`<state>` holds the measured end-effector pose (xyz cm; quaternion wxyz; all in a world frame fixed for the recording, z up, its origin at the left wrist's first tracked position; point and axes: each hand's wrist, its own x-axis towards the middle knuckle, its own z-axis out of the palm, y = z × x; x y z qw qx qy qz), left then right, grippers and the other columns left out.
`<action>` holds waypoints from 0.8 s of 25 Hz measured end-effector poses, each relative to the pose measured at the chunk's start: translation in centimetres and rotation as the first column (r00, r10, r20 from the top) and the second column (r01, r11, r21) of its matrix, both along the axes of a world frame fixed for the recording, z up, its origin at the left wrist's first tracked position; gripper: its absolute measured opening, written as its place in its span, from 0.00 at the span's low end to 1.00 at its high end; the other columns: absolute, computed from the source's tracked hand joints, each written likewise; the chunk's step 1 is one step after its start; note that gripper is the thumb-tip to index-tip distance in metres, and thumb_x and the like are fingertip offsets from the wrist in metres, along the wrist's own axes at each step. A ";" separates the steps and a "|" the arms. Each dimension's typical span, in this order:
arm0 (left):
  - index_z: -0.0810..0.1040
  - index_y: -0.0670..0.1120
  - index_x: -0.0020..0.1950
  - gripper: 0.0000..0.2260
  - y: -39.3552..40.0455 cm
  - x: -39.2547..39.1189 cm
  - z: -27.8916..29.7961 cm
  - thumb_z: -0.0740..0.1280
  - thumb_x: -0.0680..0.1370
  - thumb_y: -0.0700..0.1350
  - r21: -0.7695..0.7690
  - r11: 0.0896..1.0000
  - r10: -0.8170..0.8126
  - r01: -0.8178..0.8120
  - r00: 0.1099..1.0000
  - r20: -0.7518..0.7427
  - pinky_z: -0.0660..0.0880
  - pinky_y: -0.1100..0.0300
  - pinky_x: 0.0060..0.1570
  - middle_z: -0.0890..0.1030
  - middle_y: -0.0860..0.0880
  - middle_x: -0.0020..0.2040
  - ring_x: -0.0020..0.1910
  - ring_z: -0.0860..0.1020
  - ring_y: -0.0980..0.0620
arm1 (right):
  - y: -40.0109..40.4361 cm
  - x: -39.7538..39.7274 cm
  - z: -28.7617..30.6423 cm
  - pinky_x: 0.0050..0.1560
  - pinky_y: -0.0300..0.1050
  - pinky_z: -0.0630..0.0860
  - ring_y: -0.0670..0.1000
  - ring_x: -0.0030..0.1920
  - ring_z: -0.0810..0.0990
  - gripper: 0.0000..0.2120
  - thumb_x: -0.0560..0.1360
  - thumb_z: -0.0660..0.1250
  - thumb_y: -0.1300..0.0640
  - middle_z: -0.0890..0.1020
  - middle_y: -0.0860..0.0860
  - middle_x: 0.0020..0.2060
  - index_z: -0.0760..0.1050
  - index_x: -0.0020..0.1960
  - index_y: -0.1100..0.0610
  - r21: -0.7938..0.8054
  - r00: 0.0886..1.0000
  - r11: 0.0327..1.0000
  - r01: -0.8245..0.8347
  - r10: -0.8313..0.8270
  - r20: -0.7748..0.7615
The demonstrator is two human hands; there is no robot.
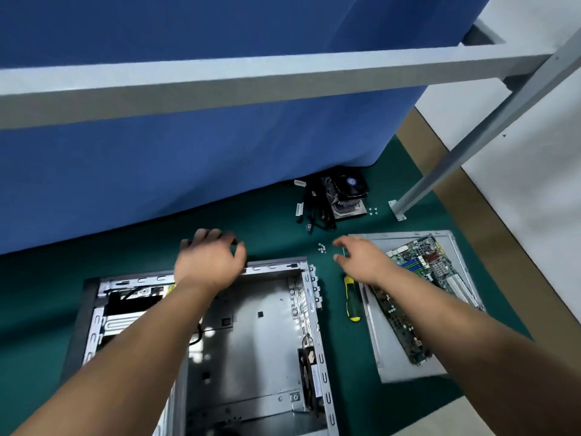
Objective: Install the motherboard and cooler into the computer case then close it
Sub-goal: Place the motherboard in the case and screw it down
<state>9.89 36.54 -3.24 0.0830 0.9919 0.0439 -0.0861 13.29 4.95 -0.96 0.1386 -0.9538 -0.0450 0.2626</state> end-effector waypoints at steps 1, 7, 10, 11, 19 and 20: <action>0.81 0.54 0.60 0.18 -0.2 0.0 -0.3 0.56 0.80 0.58 0.014 1.000 0.008 -0.008 1.000 0.022 0.70 0.50 0.58 0.81 0.51 0.58 0.62 0.73 0.47 | 0.1 1.9 -0.9 0.69 0.46 0.68 0.58 0.70 0.73 0.22 0.82 0.64 0.52 0.73 0.58 0.71 0.69 0.75 0.57 0.000 0.999 0.999 0.035 -0.035 0.002; 0.83 0.52 0.51 0.20 -0.4 0.0 -0.8 0.54 0.76 0.57 0.056 0.997 0.040 -0.045 0.995 0.087 0.73 0.53 0.51 0.83 0.50 0.49 0.56 0.77 0.45 | 2.7 11.0 -7.9 0.66 0.48 0.72 0.63 0.65 0.75 0.18 0.83 0.60 0.56 0.72 0.61 0.69 0.73 0.72 0.52 -0.018 0.982 0.988 0.151 -0.148 0.116; 0.83 0.52 0.50 0.20 -0.7 0.0 -0.8 0.53 0.76 0.57 0.074 0.996 0.045 -0.051 0.996 0.083 0.73 0.53 0.51 0.83 0.50 0.48 0.56 0.76 0.45 | 3.5 11.7 -10.4 0.55 0.48 0.75 0.64 0.58 0.78 0.14 0.82 0.60 0.59 0.77 0.62 0.60 0.79 0.63 0.55 -0.099 0.954 0.973 0.209 -0.181 0.239; 0.82 0.52 0.50 0.20 -0.7 0.0 -0.8 0.53 0.76 0.57 0.076 0.996 0.049 -0.056 0.995 0.092 0.72 0.53 0.51 0.83 0.50 0.48 0.56 0.76 0.46 | 3.7 11.6 -10.6 0.50 0.48 0.75 0.64 0.55 0.79 0.13 0.81 0.60 0.61 0.78 0.62 0.57 0.80 0.61 0.56 -0.118 0.939 0.965 0.234 -0.193 0.285; 0.82 0.52 0.49 0.21 -0.8 -0.1 -0.7 0.52 0.76 0.57 0.083 0.995 0.046 -0.053 0.995 0.085 0.72 0.54 0.49 0.83 0.51 0.47 0.55 0.76 0.47 | 2.4 8.2 -6.9 0.49 0.47 0.74 0.63 0.51 0.81 0.10 0.79 0.62 0.60 0.80 0.59 0.56 0.81 0.55 0.55 0.217 0.828 0.919 0.330 -0.392 0.400; 0.83 0.52 0.50 0.21 -0.6 0.0 -0.9 0.52 0.76 0.58 0.073 0.996 0.047 -0.054 0.995 0.090 0.72 0.54 0.50 0.84 0.51 0.48 0.56 0.76 0.47 | 2.3 7.1 -6.2 0.52 0.49 0.76 0.63 0.51 0.81 0.10 0.79 0.64 0.61 0.81 0.59 0.56 0.81 0.56 0.56 0.260 0.815 0.915 0.308 -0.395 0.425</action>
